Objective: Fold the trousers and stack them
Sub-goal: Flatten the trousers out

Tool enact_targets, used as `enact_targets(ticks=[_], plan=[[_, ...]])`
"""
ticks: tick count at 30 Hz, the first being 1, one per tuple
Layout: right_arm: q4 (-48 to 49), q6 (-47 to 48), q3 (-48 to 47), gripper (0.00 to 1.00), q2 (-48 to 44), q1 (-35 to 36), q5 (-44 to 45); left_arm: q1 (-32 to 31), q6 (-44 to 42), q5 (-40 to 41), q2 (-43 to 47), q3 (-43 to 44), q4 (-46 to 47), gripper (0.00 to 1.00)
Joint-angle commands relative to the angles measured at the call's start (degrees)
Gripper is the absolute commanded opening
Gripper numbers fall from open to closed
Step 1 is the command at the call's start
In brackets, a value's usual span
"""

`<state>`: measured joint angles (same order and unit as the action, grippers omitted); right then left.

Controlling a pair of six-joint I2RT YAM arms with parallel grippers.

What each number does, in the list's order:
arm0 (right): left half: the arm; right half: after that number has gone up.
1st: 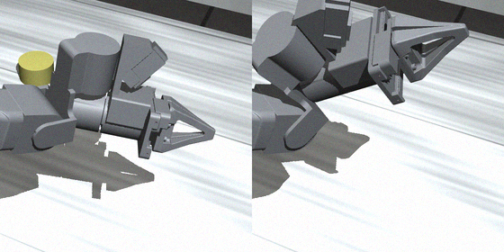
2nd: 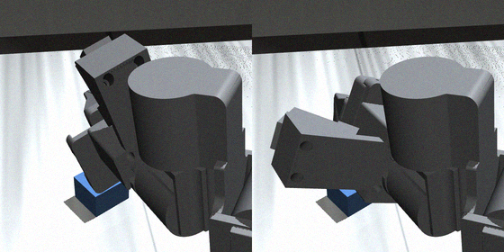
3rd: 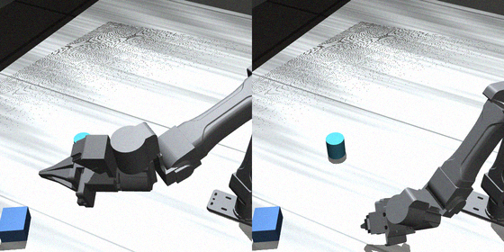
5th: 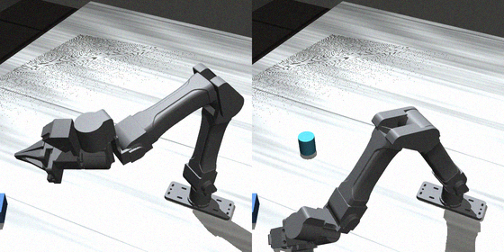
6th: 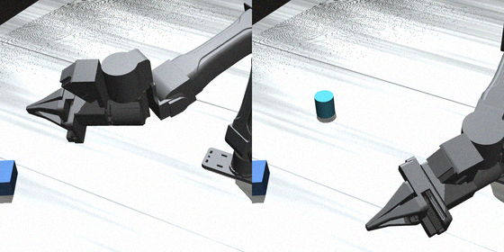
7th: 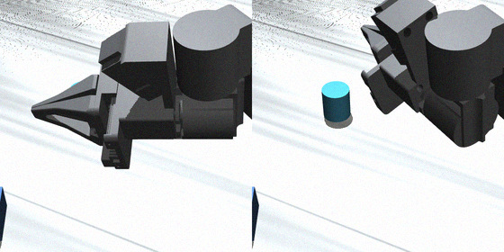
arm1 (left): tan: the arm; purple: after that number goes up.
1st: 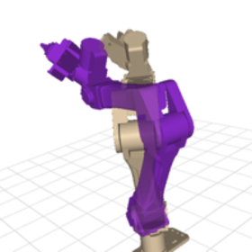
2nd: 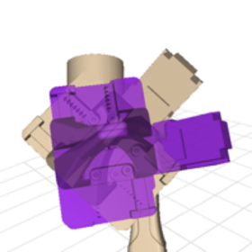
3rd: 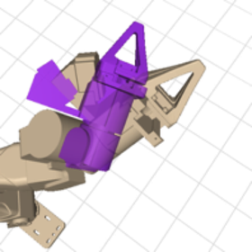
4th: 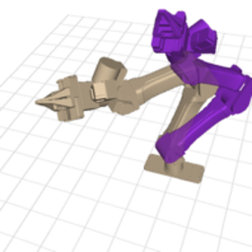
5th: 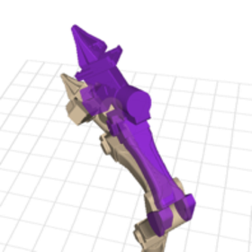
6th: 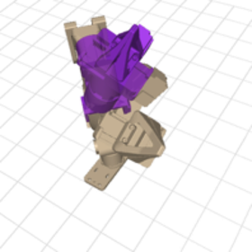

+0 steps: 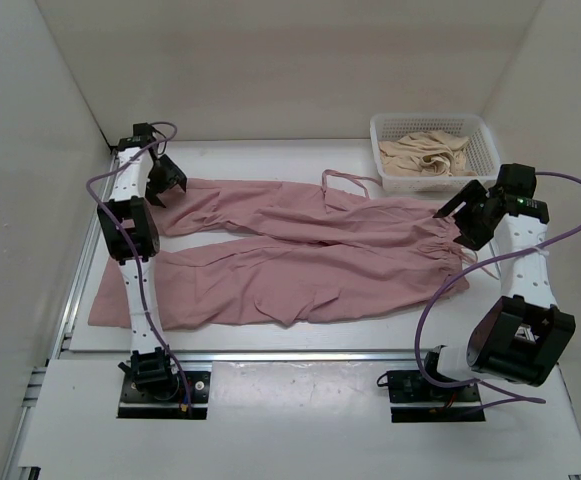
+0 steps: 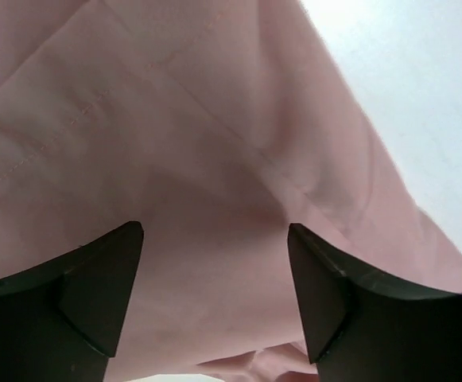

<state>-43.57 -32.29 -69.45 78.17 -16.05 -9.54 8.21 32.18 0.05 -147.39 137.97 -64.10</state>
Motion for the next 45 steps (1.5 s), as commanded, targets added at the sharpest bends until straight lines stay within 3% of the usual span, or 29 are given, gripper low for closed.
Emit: enact_targets(ticks=[1,7,11,12,13,18,23,24,26,28,29,30,31,32,33,34,35,42,45], plan=[[0.5,1.7,0.2,0.80,0.8,0.1,0.3,-0.1,0.5,0.6,1.3,3.7,1.0,0.84],[0.5,1.7,0.2,0.80,1.9,0.1,0.8,-0.1,1.3,0.6,-3.4,5.0,2.0,0.76],[1.0,1.7,0.7,0.80,2.4,0.1,0.8,-0.1,1.3,-1.5,-7.1,8.9,2.6,0.41],[1.0,1.7,0.7,0.80,2.4,0.1,0.8,-0.1,1.3,-2.2,-7.7,10.6,3.1,0.21],[1.0,1.7,0.7,0.80,2.4,0.1,0.8,-0.1,1.3,-2.8,-8.5,11.3,3.6,0.13],[0.4,2.2,0.7,0.79,1.7,0.1,2.6,1.0,4.5,-5.6,-10.4,19.1,9.1,0.10],[-1.5,2.2,0.7,0.79,-0.5,0.1,3.7,2.3,8.8,-9.0,-7.9,21.3,16.8,0.10],[-2.1,2.8,0.7,0.79,-1.3,0.1,4.3,2.3,9.4,-9.0,-7.1,21.3,17.7,0.15],[-2.7,2.8,0.7,0.79,-2.1,0.1,4.3,2.3,9.4,-9.5,-4.8,21.9,18.5,0.48],[-2.7,2.8,0.7,0.79,-3.1,0.1,4.8,2.3,8.6,-9.5,0.0,20.1,18.5,0.73],[-2.7,2.8,0.7,0.79,-3.1,0.1,4.8,2.3,6.9,-9.5,1.9,16.9,18.5,0.92],[-2.7,2.8,1.4,0.79,-3.8,0.1,4.3,2.3,6.0,-9.0,6.5,14.6,18.5,0.99],[-2.7,2.8,1.4,0.79,-3.8,0.1,4.3,2.3,5.0,-9.0,8.8,12.0,18.5,0.99],[-2.7,2.8,2.1,0.79,-3.8,0.1,4.3,2.3,2.9,-8.1,11.1,6.3,18.5,0.96],[-2.7,2.8,2.1,0.79,-4.3,0.1,3.7,2.3,1.8,-7.4,15.3,3.3,18.5,0.70],[-2.7,2.8,2.8,0.79,-4.3,0.1,3.7,2.3,0.9,-6.7,16.9,0.7,18.5,0.22],[-2.2,2.8,2.8,0.79,-4.3,0.1,3.0,2.3,-1.0,-5.4,18.5,-1.9,18.0,0.10],[-2.2,2.2,2.2,0.79,-4.9,0.7,1.5,1.7,-4.4,-1.8,28.6,-25.9,15.9,0.10],[-1.7,2.2,2.2,0.79,-4.9,0.7,0.9,0.4,-5.1,-1.8,27.3,-28.0,15.9,0.10]])
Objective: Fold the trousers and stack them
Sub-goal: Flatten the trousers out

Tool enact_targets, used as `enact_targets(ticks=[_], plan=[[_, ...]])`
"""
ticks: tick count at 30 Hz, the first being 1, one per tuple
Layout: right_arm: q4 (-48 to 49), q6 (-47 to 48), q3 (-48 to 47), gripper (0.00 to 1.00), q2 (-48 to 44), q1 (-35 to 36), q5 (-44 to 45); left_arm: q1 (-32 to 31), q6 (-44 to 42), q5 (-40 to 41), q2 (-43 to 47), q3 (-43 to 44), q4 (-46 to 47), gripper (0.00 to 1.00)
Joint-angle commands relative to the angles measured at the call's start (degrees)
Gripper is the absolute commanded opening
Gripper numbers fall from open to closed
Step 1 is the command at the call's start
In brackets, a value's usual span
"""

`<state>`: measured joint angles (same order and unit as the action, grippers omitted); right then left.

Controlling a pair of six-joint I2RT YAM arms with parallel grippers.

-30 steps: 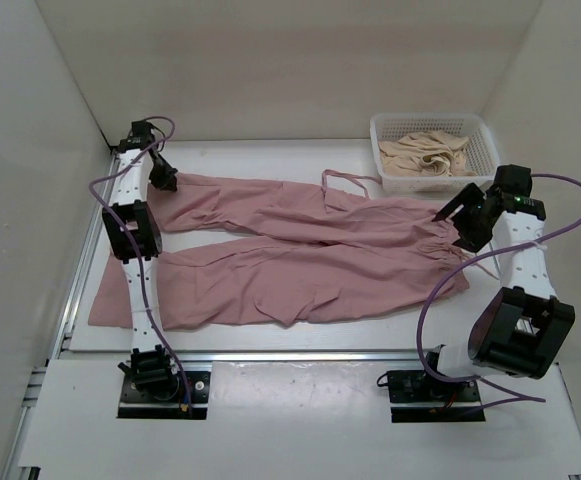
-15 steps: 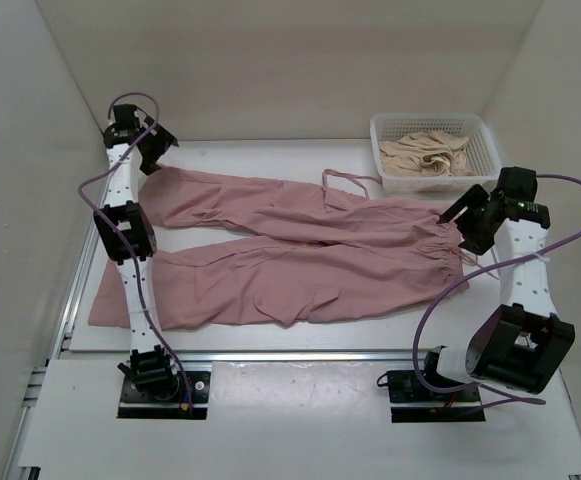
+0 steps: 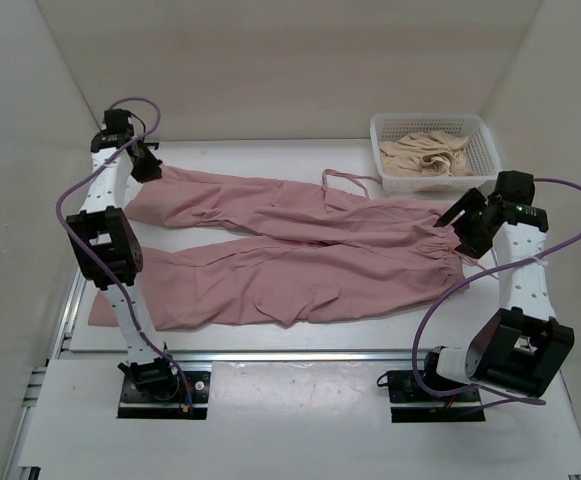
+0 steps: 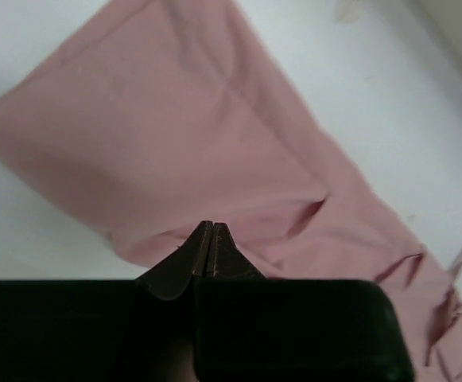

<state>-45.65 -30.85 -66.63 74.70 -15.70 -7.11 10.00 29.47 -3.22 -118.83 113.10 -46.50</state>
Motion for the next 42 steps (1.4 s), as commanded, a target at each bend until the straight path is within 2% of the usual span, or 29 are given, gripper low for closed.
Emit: enact_targets(ticks=[1,6,10,12,13,14,15,16,17,18,20,24,26,27,28,33,35,38,39,40,42], plan=[[0.4,0.8,-0.6,0.79,-1.4,0.3,-1.5,-1.9,-2.4,1.5,-2.3,-3.8,-2.2,0.10],[0.4,0.8,-0.6,0.79,-1.9,0.3,-2.0,-3.1,-2.4,3.4,-11.6,0.2,-2.8,0.10],[-0.1,0.8,-0.6,0.80,-1.9,0.3,-2.0,-3.7,-3.0,3.4,-19.5,9.2,-7.9,0.10],[-0.7,0.8,-0.6,0.80,-1.9,0.3,-2.0,-4.2,-3.0,3.9,-25.0,17.4,-10.6,0.22],[-0.7,0.8,-0.6,0.80,-1.9,0.3,-2.0,-4.2,-3.0,3.9,-27.0,20.2,-11.7,0.31],[-0.7,0.8,-0.6,0.80,-1.3,0.3,-1.5,-4.2,-3.0,3.1,-29.1,26.6,-13.4,0.41],[-0.7,0.8,-0.6,0.80,-1.3,0.3,-1.5,-4.2,-3.0,2.0,-33.7,30.6,-14.8,0.46],[-0.7,0.8,-1.1,0.80,-0.7,0.3,-1.5,-3.7,-3.0,0.7,-35.8,34.4,-16.0,0.56],[-0.7,0.8,-1.7,0.80,-0.7,0.3,-1.5,-3.7,-1.6,-1.8,-37.3,39.7,-16.0,0.60],[-0.7,0.8,-1.7,0.81,-0.7,0.3,-1.5,-3.1,-0.9,-3.0,-38.2,40.8,-15.5,0.60],[-1.7,0.8,-2.9,0.81,-0.7,0.3,-0.8,-2.6,1.4,-5.6,-37.5,40.8,-12.5,0.66],[-2.8,1.3,-3.5,0.81,-0.7,0.3,-0.2,-2.1,3.0,-7.1,-33.9,42.0,-9.1,0.69],[-2.8,1.3,-3.5,0.81,-1.7,0.3,-0.2,-2.1,3.0,-7.1,-28.9,42.0,-8.3,0.76],[-2.8,1.3,-2.3,0.81,-2.6,0.3,-0.2,-2.1,3.0,-6.3,-26.7,39.8,-7.7,0.84],[-2.8,1.3,-1.7,0.81,-2.6,0.3,-0.2,-2.1,2.4,-5.7,-22.1,38.5,-7.7,0.89],[-3.3,1.3,5.2,0.83,-7.3,0.3,-0.8,-2.1,-0.5,-2.6,-9.9,28.6,-7.1,0.92],[-4.0,0.8,8.2,0.85,-8.3,0.3,-1.5,-1.6,-1.9,-1.8,-4.6,21.0,-7.1,0.92],[-5.2,-2.1,15.0,0.86,-10.4,0.3,-3.2,-1.6,-3.4,-1.8,1.1,9.7,-7.6,0.83],[-5.2,-4.1,16.9,0.86,-11.5,0.3,-3.2,-1.6,-3.5,-2.3,2.5,6.7,-8.4,0.71],[-5.2,-5.0,20.2,0.86,-11.5,0.3,-3.2,-1.6,-4.0,-2.3,4.1,0.0,-8.4,0.65],[-5.2,-7.0,22.8,0.86,-13.3,0.3,-3.8,-1.6,-2.8,-2.3,9.5,-7.7,-8.4,0.58]])
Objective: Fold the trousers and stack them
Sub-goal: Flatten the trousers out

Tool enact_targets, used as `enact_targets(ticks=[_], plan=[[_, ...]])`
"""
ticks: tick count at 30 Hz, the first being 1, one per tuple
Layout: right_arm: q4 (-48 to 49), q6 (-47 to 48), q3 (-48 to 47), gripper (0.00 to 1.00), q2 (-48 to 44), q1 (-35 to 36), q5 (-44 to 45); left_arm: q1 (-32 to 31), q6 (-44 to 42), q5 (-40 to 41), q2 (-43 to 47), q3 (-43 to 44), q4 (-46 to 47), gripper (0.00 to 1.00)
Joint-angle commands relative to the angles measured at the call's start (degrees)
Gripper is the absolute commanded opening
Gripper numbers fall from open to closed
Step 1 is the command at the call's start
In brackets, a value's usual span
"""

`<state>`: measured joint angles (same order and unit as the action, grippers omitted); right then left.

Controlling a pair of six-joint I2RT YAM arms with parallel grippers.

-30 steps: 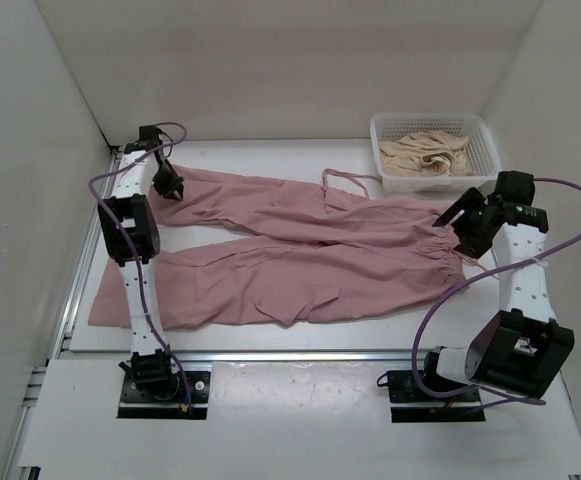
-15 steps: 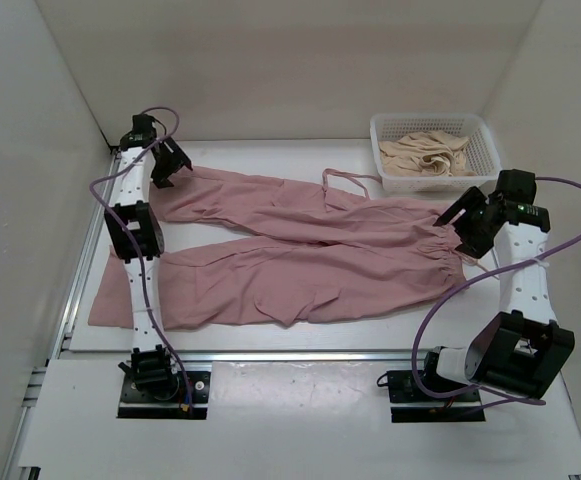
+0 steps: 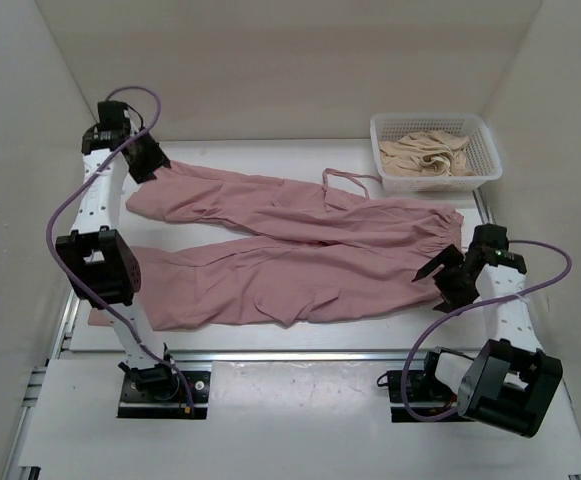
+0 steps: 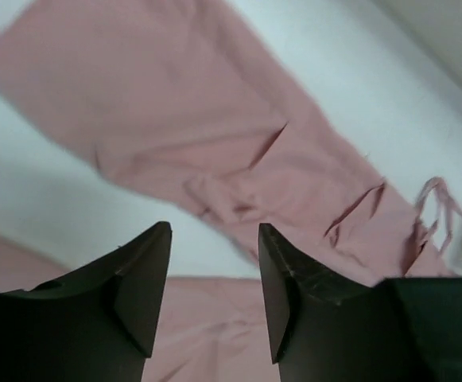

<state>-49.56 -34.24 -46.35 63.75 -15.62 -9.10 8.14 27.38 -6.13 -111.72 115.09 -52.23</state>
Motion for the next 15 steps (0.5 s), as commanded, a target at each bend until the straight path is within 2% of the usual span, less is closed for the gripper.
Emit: enact_targets(ticks=[1,2,4,5,8,12,13,15], plan=[[-0.3,-3.6,4.7,0.86,-2.3,0.2,-2.4,0.3,0.4,1.3,4.6,-13.6,-2.7,0.58],[0.3,-4.4,5.6,0.86,-2.8,0.2,-2.4,0.3,1.0,1.3,9.0,-21.8,-1.7,0.58],[2.7,-5.5,6.9,0.85,-2.8,0.2,-2.4,1.1,2.8,2.1,13.3,-29.3,-0.9,0.65],[3.2,-5.5,6.9,0.84,-2.1,0.2,-2.4,1.9,2.9,1.3,15.1,-36.0,-0.9,0.65],[7.4,-6.0,8.3,0.73,-0.1,0.2,-2.4,4.2,3.5,-1.6,21.4,-47.3,-0.1,0.68],[12.0,-6.5,8.8,0.58,3.7,-0.3,0.6,4.2,5.4,-0.5,28.3,-57.8,-0.1,0.68],[13.6,-6.5,8.8,0.52,5.4,-0.3,1.1,4.2,5.9,-0.5,28.3,-59.3,-0.1,0.68],[15.3,-6.5,8.8,0.48,7.1,-0.3,1.1,4.2,6.6,0.2,26.5,-60.3,1.2,0.68]])
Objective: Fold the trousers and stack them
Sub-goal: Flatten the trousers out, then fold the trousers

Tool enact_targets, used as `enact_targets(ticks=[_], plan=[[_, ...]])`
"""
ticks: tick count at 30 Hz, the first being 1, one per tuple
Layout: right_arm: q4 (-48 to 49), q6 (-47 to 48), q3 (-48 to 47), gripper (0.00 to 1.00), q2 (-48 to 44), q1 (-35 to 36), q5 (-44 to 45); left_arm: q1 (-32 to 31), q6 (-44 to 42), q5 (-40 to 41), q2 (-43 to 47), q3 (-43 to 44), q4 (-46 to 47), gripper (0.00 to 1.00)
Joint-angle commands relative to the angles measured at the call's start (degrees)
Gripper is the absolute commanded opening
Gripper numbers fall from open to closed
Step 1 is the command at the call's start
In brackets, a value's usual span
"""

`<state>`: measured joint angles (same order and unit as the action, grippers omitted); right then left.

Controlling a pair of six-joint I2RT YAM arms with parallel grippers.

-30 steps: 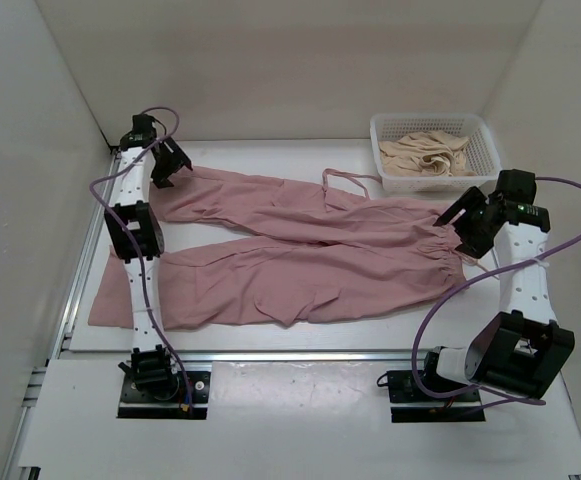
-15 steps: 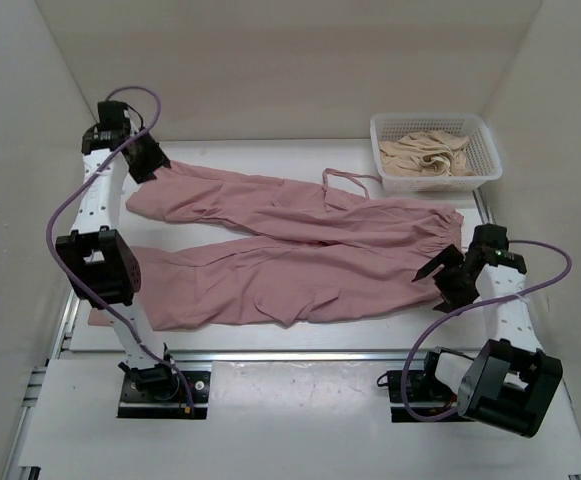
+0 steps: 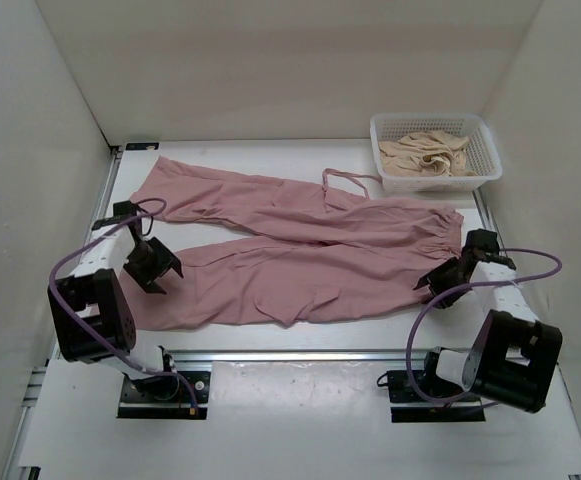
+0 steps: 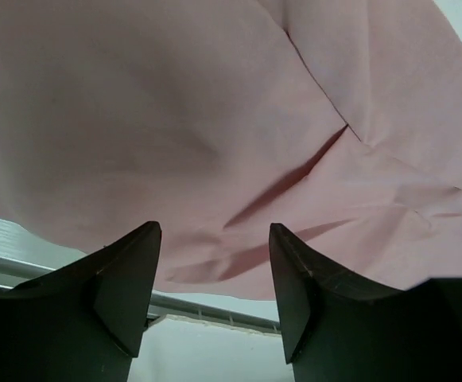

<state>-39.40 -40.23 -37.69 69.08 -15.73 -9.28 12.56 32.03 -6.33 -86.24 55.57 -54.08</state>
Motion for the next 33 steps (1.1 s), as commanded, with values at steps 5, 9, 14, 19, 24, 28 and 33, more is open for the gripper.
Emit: enact_targets(ticks=[5,9,14,19,24,28,33], plan=[[8.1,-1.1,-0.5,0.39,6.1,-0.2,2.7,-0.3,1.4,1.0,-4.1,5.7,2.5,0.68],[10.4,-0.6,-1.1,0.13,10.3,0.3,3.8,0.4,1.9,4.7,-11.8,9.5,2.5,0.68],[9.9,0.2,-0.3,0.00,9.3,0.3,5.0,-0.2,2.6,5.4,-20.3,11.8,3.7,0.67],[7.7,0.2,-0.4,0.00,6.0,0.3,5.0,-0.9,1.9,4.1,-28.2,22.0,2.9,0.67],[4.1,0.9,-1.2,0.00,3.0,0.3,5.0,-0.9,1.0,4.0,-37.0,35.3,-1.1,0.67],[1.8,2.1,-1.2,0.00,-0.3,0.3,4.2,-0.9,-0.3,4.0,-45.8,51.2,-7.0,0.66],[-2.8,3.8,-0.6,0.17,-6.8,0.3,3.7,-0.9,-2.1,9.3,-47.5,68.4,-16.6,0.71]])
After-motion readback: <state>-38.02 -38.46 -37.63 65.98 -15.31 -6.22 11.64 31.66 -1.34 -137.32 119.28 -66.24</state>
